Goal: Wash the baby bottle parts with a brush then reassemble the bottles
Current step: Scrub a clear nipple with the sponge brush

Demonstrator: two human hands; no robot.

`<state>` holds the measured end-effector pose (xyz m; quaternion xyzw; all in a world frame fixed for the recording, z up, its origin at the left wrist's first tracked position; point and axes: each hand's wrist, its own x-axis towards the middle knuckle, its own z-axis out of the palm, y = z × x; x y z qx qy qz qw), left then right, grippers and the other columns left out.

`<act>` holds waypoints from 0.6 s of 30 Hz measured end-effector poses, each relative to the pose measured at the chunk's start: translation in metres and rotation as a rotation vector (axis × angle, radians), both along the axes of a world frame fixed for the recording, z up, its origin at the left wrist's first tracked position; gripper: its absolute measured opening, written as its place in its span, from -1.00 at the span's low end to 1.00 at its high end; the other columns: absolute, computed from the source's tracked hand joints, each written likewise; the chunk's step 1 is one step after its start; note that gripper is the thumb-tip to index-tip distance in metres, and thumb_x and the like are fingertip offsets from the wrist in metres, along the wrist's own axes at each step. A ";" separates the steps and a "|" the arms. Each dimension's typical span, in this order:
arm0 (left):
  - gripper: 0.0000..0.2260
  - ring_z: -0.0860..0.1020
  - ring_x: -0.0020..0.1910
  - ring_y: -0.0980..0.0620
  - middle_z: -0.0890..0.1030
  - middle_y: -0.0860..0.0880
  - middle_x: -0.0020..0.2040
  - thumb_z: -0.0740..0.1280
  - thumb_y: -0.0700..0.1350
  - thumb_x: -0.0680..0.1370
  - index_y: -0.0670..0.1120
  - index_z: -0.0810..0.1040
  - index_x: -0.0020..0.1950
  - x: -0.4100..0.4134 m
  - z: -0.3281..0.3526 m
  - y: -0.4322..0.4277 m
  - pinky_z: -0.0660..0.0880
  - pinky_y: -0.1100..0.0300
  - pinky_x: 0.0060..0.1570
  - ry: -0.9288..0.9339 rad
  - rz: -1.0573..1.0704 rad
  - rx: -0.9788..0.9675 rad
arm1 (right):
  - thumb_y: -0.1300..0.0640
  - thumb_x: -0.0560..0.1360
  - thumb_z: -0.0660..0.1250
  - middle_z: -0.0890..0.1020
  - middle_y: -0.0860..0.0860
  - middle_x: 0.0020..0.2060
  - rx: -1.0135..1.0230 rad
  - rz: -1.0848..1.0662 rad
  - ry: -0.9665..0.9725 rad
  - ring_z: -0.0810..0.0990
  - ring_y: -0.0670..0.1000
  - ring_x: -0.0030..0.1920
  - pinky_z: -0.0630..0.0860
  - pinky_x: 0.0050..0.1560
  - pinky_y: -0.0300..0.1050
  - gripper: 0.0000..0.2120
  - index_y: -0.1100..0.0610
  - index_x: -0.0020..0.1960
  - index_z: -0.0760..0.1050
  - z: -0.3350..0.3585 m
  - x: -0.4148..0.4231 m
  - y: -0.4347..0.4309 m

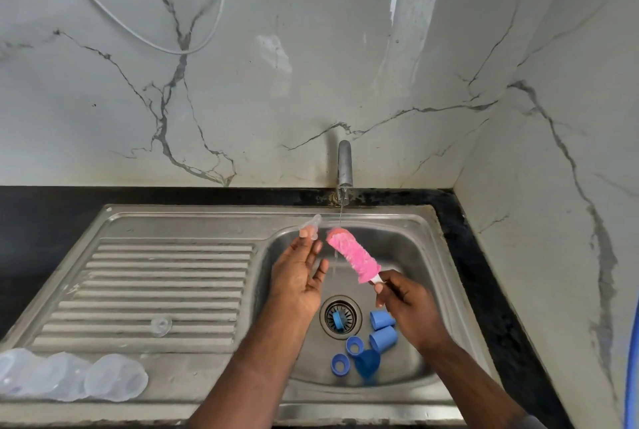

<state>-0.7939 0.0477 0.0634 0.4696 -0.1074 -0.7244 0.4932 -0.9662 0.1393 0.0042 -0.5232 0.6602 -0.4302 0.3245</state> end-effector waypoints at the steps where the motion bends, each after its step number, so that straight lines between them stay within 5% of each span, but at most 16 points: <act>1: -0.93 0.60 -0.01 0.06 0.70 0.00 -0.07 0.48 -0.13 0.50 -0.03 0.66 -0.03 0.002 0.000 -0.001 0.52 0.10 -0.02 -0.019 0.021 -0.004 | 0.20 0.60 0.35 0.62 -0.01 -0.32 0.011 -0.018 0.019 0.57 -0.02 -0.29 0.47 -0.23 -0.25 -0.85 -0.03 -0.06 0.60 0.000 0.000 -0.001; 14: -0.94 0.49 -0.30 0.10 0.60 0.04 -0.30 0.40 -0.14 0.59 -0.08 0.66 -0.03 -0.001 -0.027 0.015 0.48 0.17 -0.27 -0.304 0.033 -0.241 | 0.07 0.58 0.37 0.63 -0.08 -0.38 0.044 -0.134 0.299 0.56 -0.11 -0.37 0.56 -0.24 -0.07 -0.90 0.02 -0.12 0.58 0.012 0.021 -0.014; 18: -0.90 0.51 -0.25 0.08 0.62 0.01 -0.26 0.38 -0.10 0.60 -0.09 0.67 0.02 0.002 -0.030 0.016 0.48 0.14 -0.22 -0.367 -0.141 -0.321 | 0.10 0.58 0.38 0.62 -0.07 -0.37 0.015 -0.095 0.283 0.59 -0.06 -0.33 0.57 -0.18 0.00 -0.95 0.06 -0.05 0.60 0.012 0.020 -0.009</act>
